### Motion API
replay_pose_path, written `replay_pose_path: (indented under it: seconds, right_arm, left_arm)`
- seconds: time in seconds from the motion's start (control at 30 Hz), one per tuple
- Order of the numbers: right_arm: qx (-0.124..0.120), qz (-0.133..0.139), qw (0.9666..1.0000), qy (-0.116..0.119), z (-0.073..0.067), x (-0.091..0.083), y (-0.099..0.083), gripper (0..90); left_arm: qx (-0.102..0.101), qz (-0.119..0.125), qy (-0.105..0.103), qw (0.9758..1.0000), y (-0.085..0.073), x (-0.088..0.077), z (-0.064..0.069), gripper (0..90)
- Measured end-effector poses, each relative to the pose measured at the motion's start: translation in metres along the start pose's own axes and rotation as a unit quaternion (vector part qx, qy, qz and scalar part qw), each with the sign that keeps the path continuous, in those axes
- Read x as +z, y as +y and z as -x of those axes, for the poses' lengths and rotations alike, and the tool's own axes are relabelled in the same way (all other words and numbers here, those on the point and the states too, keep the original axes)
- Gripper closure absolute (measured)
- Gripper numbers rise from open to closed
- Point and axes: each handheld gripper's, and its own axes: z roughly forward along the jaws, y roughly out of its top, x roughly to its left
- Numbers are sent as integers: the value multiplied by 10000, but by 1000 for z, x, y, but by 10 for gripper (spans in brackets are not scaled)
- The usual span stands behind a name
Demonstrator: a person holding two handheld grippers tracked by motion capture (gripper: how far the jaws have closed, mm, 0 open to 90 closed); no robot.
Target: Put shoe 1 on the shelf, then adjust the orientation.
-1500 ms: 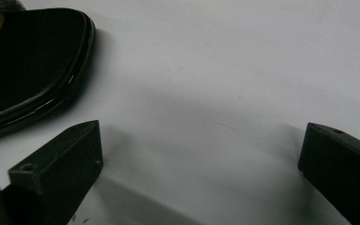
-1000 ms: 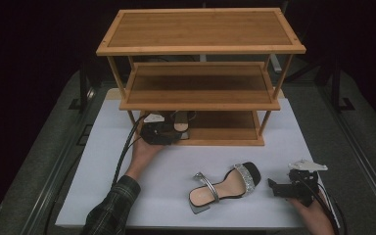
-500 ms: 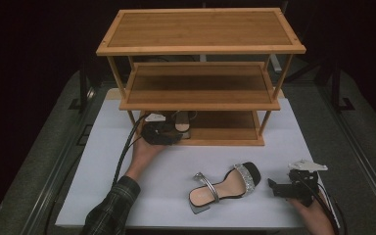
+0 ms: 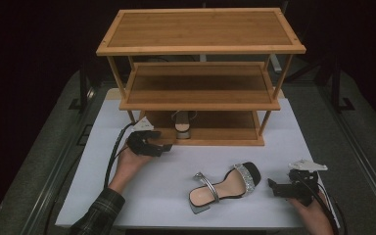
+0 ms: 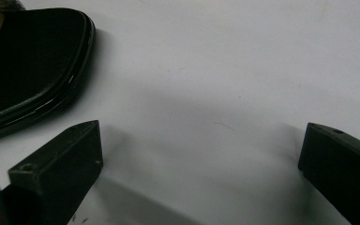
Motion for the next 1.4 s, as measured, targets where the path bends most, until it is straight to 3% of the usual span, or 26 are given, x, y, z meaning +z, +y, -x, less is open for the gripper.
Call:
replay_pose_path:
  seconds: [0.1,0.13,0.2,0.6,0.63,0.67,0.7,0.73,0.8,0.93,0.97,1.0,1.03,1.07,1.1,1.17,1.2,1.23,1.27,1.3,1.4]
  right_arm:
    - [1,-5,10000,3,0,0,0,0]
    - [3,-10,10000,1,0,0,0,0]
    - [3,-10,10000,2,0,0,0,0]
    - [24,-53,10000,30,1,-1,1,18]
    - [46,-48,9999,119,2,-5,2,125]
    - [46,-48,9999,119,2,-5,2,125]
    - [188,43,9989,418,5,-11,2,210]
    - [194,56,9987,457,5,-12,2,255]
    - [119,171,9984,525,5,-16,3,357]
    - [-31,418,9955,850,3,-27,5,664]
    - [-88,450,9949,897,1,-28,5,757]
    - [-88,450,9949,897,1,-28,5,757]
    - [-136,475,9923,1138,-2,-31,6,879]
    - [-136,475,9923,1138,-2,-31,6,879]
    - [-186,443,9891,1392,-7,-34,5,900]
    - [-232,421,9860,1594,-11,-35,3,900]
    - [-232,421,9860,1594,-11,-35,3,900]
    - [-316,377,9832,1757,-20,-38,1,900]
    - [-316,377,9832,1757,-20,-38,1,900]
    - [-388,385,9798,1924,-28,-40,1,900]
    - [-500,337,9764,2075,-41,-42,1,900]
  left_arm:
    - [85,-36,119,9999,-9,-21,8,223]
    - [85,-36,119,9999,-9,-21,8,222]
    - [184,-166,228,9994,-18,-35,14,205]
    - [119,-558,498,9971,-61,-79,26,160]
    - [95,-622,530,9966,-70,-86,27,154]
    - [95,-622,530,9966,-70,-86,27,148]
    - [109,-685,651,9955,-78,-93,29,143]
    - [124,-693,727,9949,-81,-95,30,140]
    - [114,-734,860,9935,-87,-101,30,135]
    - [47,-744,961,9926,-96,-106,28,132]
    - [33,-829,1015,9914,-101,-107,26,132]
    - [33,-829,1015,9914,-101,-107,26,133]
    - [-11,-884,1075,9903,-106,-106,24,132]
    - [-11,-884,1075,9903,-106,-106,24,133]
    - [-51,-857,1066,9906,-111,-104,23,130]
    - [-217,-719,958,9926,-115,-105,19,130]
    - [-217,-719,958,9926,-115,-105,19,131]
    - [-219,-734,955,9925,-115,-105,19,130]
    - [-180,-747,975,9923,-115,-104,20,130]
    - [-183,-744,977,9923,-115,-104,20,129]
    - [-184,-747,976,9923,-115,-105,20,129]
